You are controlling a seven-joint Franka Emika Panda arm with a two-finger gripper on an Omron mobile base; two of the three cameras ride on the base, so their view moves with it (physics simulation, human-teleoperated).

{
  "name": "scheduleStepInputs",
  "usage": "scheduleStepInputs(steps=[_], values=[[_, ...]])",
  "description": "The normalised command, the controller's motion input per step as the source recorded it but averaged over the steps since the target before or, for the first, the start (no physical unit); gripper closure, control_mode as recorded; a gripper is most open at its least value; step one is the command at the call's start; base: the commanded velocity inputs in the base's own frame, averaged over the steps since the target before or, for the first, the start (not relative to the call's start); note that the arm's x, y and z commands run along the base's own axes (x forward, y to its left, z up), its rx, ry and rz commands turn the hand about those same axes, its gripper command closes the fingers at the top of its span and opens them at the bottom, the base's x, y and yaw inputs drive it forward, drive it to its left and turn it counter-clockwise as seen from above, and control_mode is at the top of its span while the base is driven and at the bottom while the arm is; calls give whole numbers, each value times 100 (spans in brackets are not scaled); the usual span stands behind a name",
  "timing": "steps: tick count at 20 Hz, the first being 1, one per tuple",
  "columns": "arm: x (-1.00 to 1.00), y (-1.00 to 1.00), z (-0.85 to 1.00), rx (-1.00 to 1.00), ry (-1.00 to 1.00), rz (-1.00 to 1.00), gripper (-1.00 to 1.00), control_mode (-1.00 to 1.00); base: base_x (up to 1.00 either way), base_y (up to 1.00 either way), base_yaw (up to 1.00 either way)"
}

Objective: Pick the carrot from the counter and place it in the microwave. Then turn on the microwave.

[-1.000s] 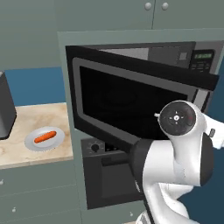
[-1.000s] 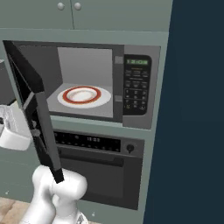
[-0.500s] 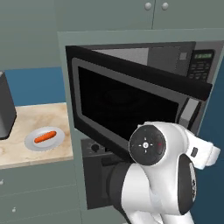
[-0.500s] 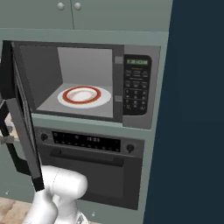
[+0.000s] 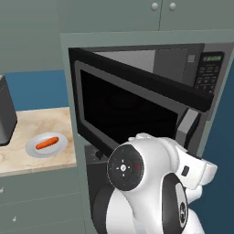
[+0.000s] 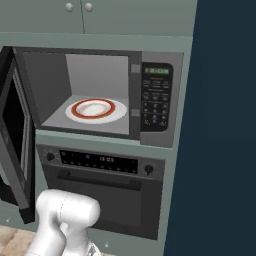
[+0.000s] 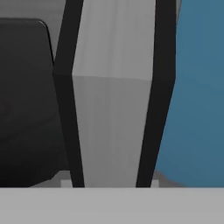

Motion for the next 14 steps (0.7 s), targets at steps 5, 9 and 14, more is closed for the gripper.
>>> scheduleStepInputs(steps=[5, 9, 14], values=[[0, 7, 0, 0, 5, 0, 100, -100, 0, 0, 0], [0, 0, 0, 0, 0, 0, -100, -100, 0, 0, 0], [-6, 0, 0, 0, 0, 0, -100, -100, 0, 0, 0]])
